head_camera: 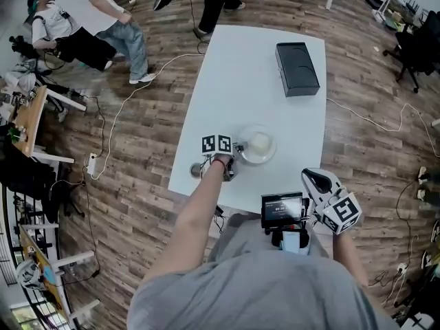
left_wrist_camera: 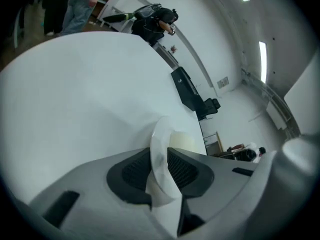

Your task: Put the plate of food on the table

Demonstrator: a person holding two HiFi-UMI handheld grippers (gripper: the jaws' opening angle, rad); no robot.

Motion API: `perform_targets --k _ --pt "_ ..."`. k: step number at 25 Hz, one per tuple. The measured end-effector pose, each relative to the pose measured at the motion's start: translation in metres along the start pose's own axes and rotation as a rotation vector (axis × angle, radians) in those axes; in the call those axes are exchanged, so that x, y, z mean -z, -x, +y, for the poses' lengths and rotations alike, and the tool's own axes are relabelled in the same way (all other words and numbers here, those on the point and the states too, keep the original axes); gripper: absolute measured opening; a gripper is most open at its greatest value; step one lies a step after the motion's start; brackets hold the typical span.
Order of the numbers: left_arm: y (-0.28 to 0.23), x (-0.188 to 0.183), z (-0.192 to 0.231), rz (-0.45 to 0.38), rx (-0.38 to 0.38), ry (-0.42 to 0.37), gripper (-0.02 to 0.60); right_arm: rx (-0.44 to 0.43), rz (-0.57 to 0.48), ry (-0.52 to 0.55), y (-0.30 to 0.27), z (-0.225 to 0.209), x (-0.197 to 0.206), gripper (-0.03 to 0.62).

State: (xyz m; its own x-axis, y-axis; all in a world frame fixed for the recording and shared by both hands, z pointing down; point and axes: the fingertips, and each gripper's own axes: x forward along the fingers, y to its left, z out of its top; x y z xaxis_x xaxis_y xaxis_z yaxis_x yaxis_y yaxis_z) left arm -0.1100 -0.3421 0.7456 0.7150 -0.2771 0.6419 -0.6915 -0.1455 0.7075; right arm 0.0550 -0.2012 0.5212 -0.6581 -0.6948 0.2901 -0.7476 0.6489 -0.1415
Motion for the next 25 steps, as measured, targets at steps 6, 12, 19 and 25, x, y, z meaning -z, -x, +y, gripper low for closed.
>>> perform_targets --k 6,12,19,25 --pt "0.009 -0.001 0.008 0.004 -0.136 -0.175 0.090 -0.005 -0.004 -0.006 -0.004 -0.002 0.000 0.032" --pt "0.018 0.000 0.006 0.029 -0.215 -0.309 0.096 -0.010 -0.007 -0.007 -0.005 -0.001 0.001 0.032" --pt "0.043 -0.007 -0.023 -0.033 -0.223 -0.410 0.095 -0.025 -0.027 -0.001 -0.005 0.004 -0.005 0.032" --pt "0.069 -0.005 -0.057 -0.108 -0.150 -0.443 0.095 -0.009 -0.052 -0.007 0.001 0.005 -0.009 0.032"
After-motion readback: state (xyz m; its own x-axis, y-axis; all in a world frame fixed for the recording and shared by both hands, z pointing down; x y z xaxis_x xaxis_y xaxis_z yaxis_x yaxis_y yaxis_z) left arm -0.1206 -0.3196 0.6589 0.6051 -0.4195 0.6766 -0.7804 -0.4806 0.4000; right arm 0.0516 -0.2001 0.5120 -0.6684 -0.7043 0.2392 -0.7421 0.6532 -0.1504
